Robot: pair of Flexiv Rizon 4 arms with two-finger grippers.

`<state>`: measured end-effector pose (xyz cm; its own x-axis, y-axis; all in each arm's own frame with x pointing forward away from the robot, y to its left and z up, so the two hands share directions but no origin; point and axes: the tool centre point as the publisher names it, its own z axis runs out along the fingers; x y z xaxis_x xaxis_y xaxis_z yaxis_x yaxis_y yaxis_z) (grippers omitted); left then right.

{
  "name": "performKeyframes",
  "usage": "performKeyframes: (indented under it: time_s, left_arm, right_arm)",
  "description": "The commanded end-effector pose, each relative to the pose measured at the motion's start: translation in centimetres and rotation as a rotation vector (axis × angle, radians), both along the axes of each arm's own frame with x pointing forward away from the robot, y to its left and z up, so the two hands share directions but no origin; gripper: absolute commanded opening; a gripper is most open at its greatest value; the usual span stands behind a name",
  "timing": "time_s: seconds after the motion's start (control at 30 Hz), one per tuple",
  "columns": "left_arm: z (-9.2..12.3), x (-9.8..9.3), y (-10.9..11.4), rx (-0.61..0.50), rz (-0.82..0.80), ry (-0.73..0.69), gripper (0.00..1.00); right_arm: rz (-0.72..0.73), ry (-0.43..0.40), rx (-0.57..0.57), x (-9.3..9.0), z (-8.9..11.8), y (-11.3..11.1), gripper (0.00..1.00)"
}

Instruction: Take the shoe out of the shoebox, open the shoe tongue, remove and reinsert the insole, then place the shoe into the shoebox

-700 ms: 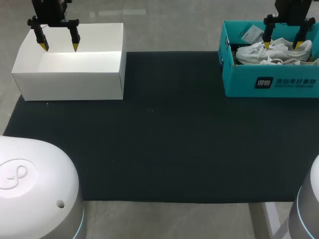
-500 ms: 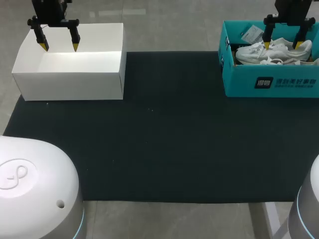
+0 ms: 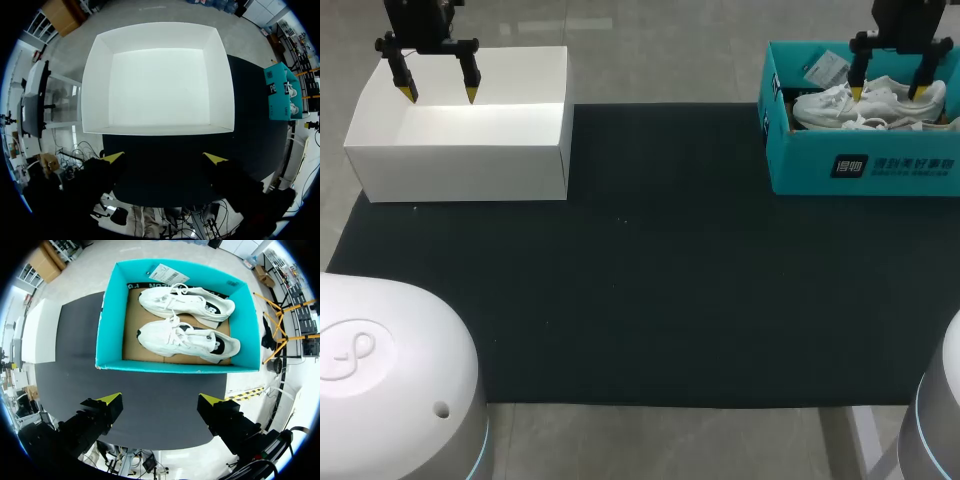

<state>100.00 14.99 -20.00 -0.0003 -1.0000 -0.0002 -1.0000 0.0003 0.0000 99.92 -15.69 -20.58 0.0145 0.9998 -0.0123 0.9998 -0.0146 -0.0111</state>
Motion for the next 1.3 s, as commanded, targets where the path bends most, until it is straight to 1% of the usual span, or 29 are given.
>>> performKeyframes:
  time_s: [0.03, 0.1, 0.17, 0.23, 0.27, 0.33, 0.37, 0.43, 0.63, 0.83, 1.0, 1.13, 1.2, 1.23, 1.3]
  left_arm:
    - [0.0, 0.0, 0.0, 0.000, 0.000, 0.000, 1.00]
    - [0.0, 0.0, 0.0, 0.000, 0.000, 0.000, 1.00]
    - [0.0, 0.0, 0.0, 0.000, 0.000, 0.000, 1.00]
    - [0.0, 0.0, 0.0, 0.000, 0.000, 0.000, 1.00]
    - [0.0, 0.0, 0.0, 0.000, 0.000, 0.000, 1.00]
    - [0.0, 0.0, 0.0, 0.000, 0.000, 0.000, 1.00]
    - [0.0, 0.0, 0.0, 0.000, 0.000, 0.000, 1.00]
    - [0.0, 0.0, 0.0, 0.000, 0.000, 0.000, 1.00]
    - [0.0, 0.0, 0.0, 0.000, 0.000, 0.000, 1.00]
    - [0.0, 0.0, 0.0, 0.000, 0.000, 0.000, 1.00]
    - [0.0, 0.0, 0.0, 0.000, 0.000, 0.000, 1.00]
    - [0.0, 0.0, 0.0, 0.000, 0.000, 0.000, 1.00]
    - [0.0, 0.0, 0.0, 0.000, 0.000, 0.000, 1.00]
    - [0.0, 0.0, 0.0, 0.000, 0.000, 0.000, 1.00]
    - [0.0, 0.0, 0.0, 0.000, 0.000, 0.000, 1.00]
  right_arm:
    - [-0.007, 0.006, -0.015, 1.7, -0.9, -2.2, 1.00]
    - [0.001, 0.000, -0.013, 2.3, -1.2, -3.6, 1.00]
    - [-0.015, -0.022, -0.049, 2.9, -1.4, -5.0, 1.00]
    - [-0.017, -0.029, -0.045, 3.5, -1.6, -6.2, 1.00]
    - [-0.027, -0.044, -0.067, 3.9, -1.8, -7.0, 1.00]
    - [-0.047, -0.043, -0.088, 4.5, -2.1, -8.1, 1.00]
    - [-0.063, -0.053, -0.092, 4.7, -2.2, -8.6, 1.00]
    - [-0.097, -0.048, -0.114, 5.0, -2.7, -9.5, 1.00]
    - [-0.215, -0.030, -0.099, 5.4, -5.0, -12.4, 1.00]
    - [-0.258, -0.070, -0.085, 5.6, -6.2, -14.6, 1.00]
    - [-0.251, -0.090, -0.099, 6.3, -7.3, -16.1, 1.00]
    - [-0.212, -0.116, -0.073, 6.9, -7.9, -17.2, 1.00]
    - [-0.200, -0.105, -0.073, 7.2, -8.4, -17.6, 1.00]
    - [-0.186, -0.105, -0.040, 7.3, -8.6, -17.9, 1.00]
    - [-0.183, -0.093, -0.070, 7.5, -9.1, -18.4, 1.00]
